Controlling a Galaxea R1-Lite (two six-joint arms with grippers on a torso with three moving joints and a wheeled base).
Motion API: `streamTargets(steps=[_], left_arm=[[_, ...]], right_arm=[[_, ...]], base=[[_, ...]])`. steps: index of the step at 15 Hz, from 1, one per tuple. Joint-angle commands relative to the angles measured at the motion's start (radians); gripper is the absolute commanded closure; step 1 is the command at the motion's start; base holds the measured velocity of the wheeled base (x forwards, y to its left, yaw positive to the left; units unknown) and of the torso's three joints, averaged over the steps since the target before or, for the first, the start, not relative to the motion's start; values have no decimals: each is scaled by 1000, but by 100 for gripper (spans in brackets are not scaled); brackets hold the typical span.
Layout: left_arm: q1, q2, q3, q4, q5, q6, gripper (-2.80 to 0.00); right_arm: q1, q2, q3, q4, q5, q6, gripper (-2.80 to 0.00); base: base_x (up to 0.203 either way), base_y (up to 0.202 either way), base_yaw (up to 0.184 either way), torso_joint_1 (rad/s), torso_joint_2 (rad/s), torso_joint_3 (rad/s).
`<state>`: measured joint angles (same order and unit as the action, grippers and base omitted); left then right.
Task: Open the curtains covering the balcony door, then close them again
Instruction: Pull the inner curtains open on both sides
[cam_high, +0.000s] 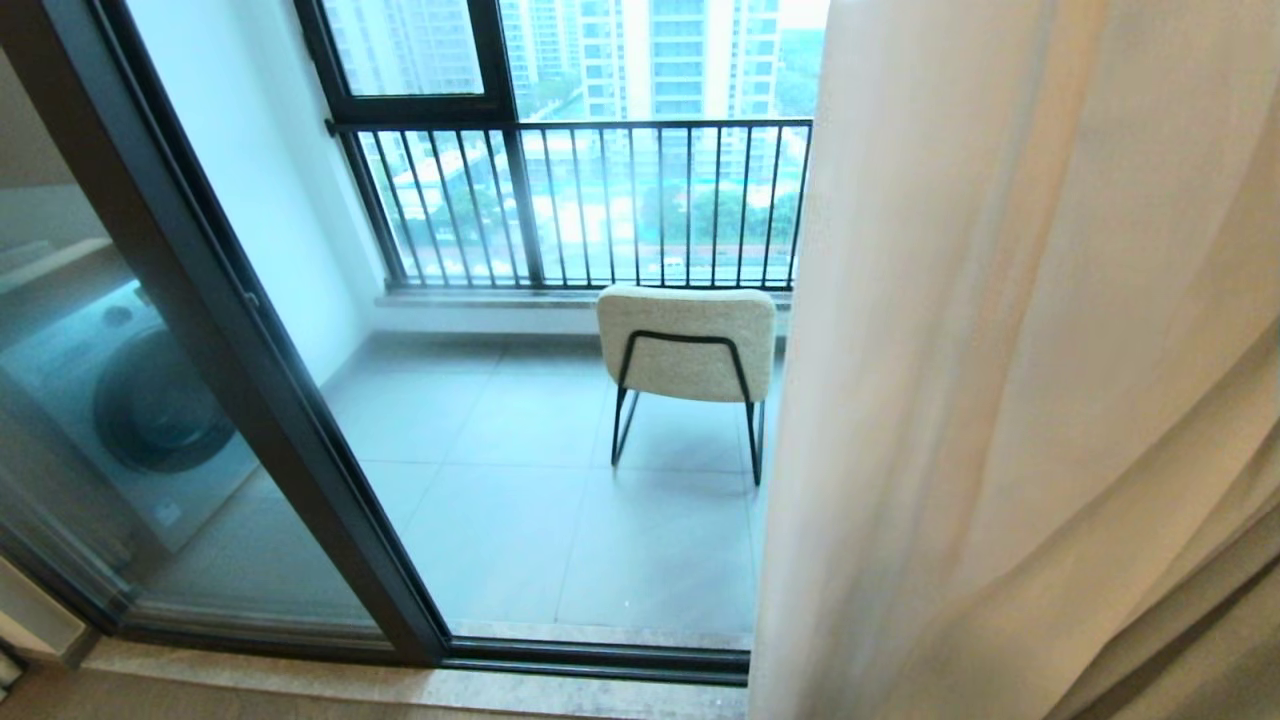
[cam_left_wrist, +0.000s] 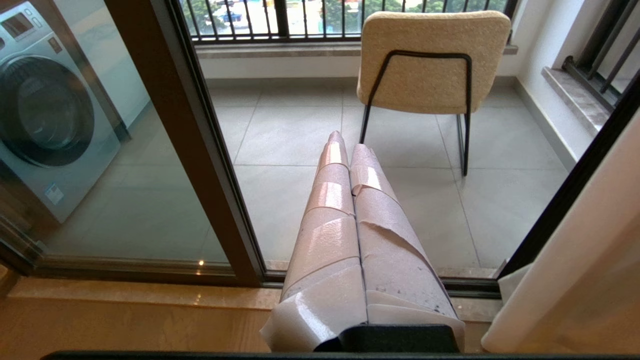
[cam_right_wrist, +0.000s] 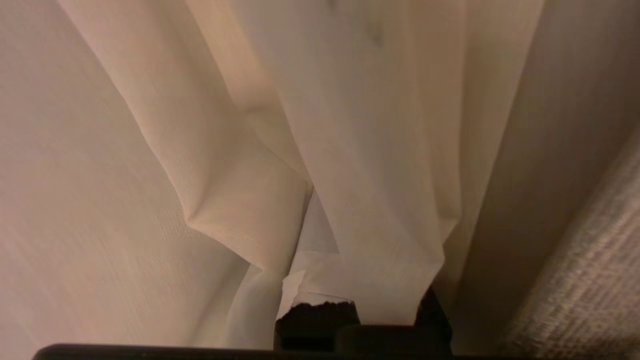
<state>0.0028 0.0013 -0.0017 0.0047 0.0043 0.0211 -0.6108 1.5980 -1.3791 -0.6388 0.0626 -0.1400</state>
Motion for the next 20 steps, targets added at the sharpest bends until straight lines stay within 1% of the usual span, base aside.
streamTargets(steps=[1, 3, 6, 8, 10, 13, 16, 20], left_arm=[[0, 0, 0, 0, 0, 0, 0], [0, 0, 0, 0, 0, 0, 0], [0, 0, 0, 0, 0, 0, 0], [0, 0, 0, 0, 0, 0, 0], [0, 0, 0, 0, 0, 0, 0], [0, 0, 0, 0, 0, 0, 0], [0, 0, 0, 0, 0, 0, 0], [0, 0, 0, 0, 0, 0, 0]], right_arm=[[-61, -24, 1, 31, 30, -1, 0], [-83, -48, 10, 68, 52, -3, 0], [-89, -86, 31, 125, 54, -3, 0], [-98, -121, 61, 162, 54, -3, 0], [-125, -158, 110, 196, 55, -2, 0], [-208, -202, 185, 248, 59, 0, 0], [-292, -229, 230, 296, 59, 34, 0], [-374, -225, 254, 301, 57, 64, 0]], base=[[0, 0, 0, 0, 0, 0], [0, 0, 0, 0, 0, 0], [0, 0, 0, 0, 0, 0], [0, 0, 0, 0, 0, 0], [0, 0, 0, 0, 0, 0], [0, 0, 0, 0, 0, 0], [0, 0, 0, 0, 0, 0], [0, 0, 0, 0, 0, 0]])
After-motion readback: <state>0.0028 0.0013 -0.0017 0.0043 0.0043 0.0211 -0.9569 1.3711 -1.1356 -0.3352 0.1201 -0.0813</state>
